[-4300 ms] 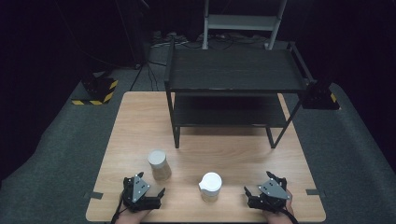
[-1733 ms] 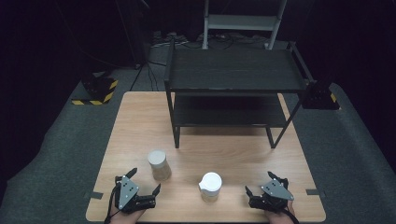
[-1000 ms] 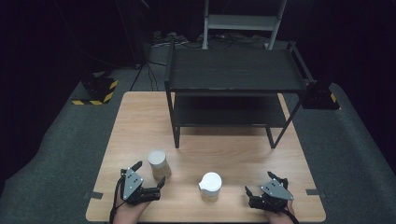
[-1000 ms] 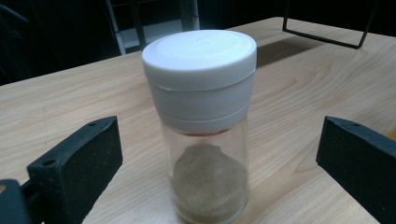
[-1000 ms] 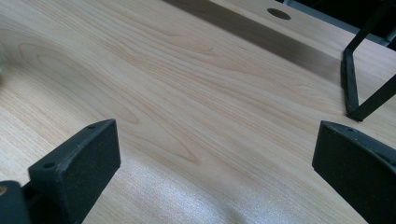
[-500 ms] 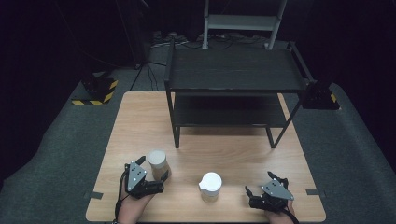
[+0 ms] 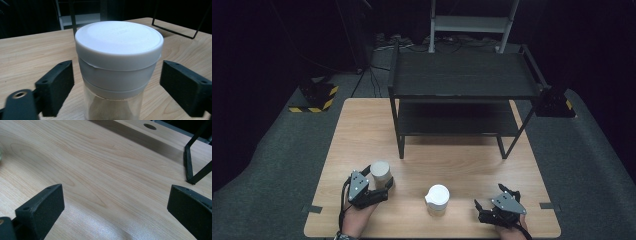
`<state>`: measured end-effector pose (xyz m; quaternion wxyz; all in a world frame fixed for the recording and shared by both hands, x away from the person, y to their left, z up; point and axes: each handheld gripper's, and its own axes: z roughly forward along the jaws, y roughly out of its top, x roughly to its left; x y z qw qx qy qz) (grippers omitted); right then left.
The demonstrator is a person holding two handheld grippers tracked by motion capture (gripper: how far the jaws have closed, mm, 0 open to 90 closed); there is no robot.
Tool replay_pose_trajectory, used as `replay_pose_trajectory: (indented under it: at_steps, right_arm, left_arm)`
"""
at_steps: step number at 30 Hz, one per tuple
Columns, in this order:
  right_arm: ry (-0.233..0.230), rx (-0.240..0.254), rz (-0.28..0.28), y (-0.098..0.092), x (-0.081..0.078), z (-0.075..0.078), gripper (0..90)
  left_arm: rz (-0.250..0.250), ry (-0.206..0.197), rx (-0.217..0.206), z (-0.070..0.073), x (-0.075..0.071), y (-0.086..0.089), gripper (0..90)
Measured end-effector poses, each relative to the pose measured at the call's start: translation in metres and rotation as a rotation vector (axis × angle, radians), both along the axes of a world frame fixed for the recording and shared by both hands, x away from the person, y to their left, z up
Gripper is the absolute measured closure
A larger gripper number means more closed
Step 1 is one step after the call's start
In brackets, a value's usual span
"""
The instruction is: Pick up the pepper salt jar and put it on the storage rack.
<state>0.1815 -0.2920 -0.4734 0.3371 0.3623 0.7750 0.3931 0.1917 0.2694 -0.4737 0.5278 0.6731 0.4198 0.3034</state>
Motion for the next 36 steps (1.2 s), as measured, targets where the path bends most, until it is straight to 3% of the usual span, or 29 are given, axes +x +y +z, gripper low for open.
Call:
replay_pose_trajectory:
  at_steps: [11, 26, 33, 36]
  right_arm:
    - [0.008, -0.011, -0.005, 0.002, 0.001, 0.001, 0.1]
    - [0.02, -0.026, -0.005, 0.005, 0.003, 0.003, 0.1]
    - [0.019, -0.017, -0.005, 0.003, 0.003, 0.003, 0.1]
    - [0.021, -0.015, -0.004, 0.003, 0.003, 0.003, 0.1]
  left_arm:
    - [-0.009, -0.035, -0.021, -0.007, 0.0, 0.004, 33.3]
    - [-0.02, -0.018, -0.012, 0.001, 0.003, 0.005, 34.1]
    - [-0.043, -0.039, -0.03, 0.015, 0.005, 0.003, 34.1]
    - [-0.051, -0.047, -0.057, 0.022, 0.007, 0.002, 34.0]
